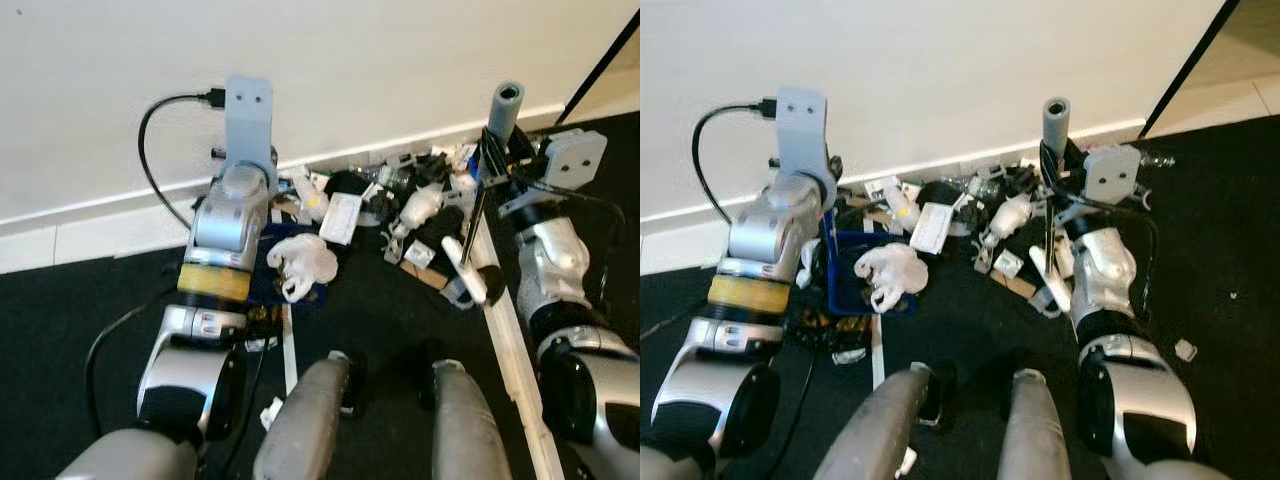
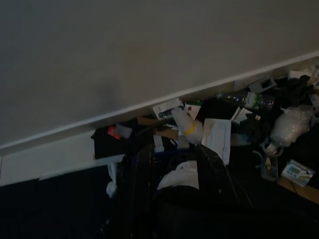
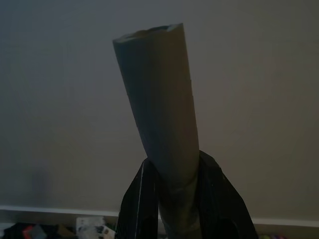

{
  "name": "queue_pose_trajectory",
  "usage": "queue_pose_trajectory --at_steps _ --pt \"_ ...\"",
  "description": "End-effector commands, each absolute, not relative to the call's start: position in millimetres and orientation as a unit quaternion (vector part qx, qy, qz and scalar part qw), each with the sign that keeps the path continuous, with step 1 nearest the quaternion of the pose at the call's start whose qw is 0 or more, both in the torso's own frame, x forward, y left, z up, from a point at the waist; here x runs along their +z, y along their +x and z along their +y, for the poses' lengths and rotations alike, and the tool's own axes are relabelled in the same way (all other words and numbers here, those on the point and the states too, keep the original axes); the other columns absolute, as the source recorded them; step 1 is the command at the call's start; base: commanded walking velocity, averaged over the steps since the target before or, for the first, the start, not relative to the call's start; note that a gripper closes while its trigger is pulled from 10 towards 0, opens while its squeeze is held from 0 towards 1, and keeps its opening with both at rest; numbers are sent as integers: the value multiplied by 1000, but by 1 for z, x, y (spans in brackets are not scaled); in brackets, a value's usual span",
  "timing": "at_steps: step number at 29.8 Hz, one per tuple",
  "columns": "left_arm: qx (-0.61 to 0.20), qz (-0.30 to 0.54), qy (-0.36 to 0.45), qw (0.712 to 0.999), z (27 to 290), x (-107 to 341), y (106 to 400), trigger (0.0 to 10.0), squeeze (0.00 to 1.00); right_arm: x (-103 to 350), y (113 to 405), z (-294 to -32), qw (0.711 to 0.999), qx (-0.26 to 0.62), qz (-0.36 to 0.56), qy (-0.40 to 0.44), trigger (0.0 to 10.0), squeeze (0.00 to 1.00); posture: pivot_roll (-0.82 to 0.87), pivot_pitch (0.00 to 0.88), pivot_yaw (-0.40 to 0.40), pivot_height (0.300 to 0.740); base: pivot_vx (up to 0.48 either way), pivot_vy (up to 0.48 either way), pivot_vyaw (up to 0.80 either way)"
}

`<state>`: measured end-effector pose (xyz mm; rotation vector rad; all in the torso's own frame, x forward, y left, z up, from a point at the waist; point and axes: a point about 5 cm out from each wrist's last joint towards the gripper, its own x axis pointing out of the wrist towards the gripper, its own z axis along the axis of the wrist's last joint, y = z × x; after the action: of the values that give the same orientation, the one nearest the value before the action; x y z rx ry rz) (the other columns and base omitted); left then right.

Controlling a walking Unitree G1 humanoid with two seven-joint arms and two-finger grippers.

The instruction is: Sweep floor

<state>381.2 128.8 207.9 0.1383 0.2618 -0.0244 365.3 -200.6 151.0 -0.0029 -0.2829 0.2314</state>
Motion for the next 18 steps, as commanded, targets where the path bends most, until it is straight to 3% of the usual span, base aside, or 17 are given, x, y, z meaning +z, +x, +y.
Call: queue_pose_trajectory --at_steps 1,18 --pt "-59 177 28 982 123 186 378 10000 0 129 359 -197 988 116 -99 10 10000 0 96 344 169 740 0 0 0" --pt "-26 168 -22 985 154 206 398 10000 0 126 359 -189 988 121 -96 2 10000 0 85 347 161 740 0 0 0"
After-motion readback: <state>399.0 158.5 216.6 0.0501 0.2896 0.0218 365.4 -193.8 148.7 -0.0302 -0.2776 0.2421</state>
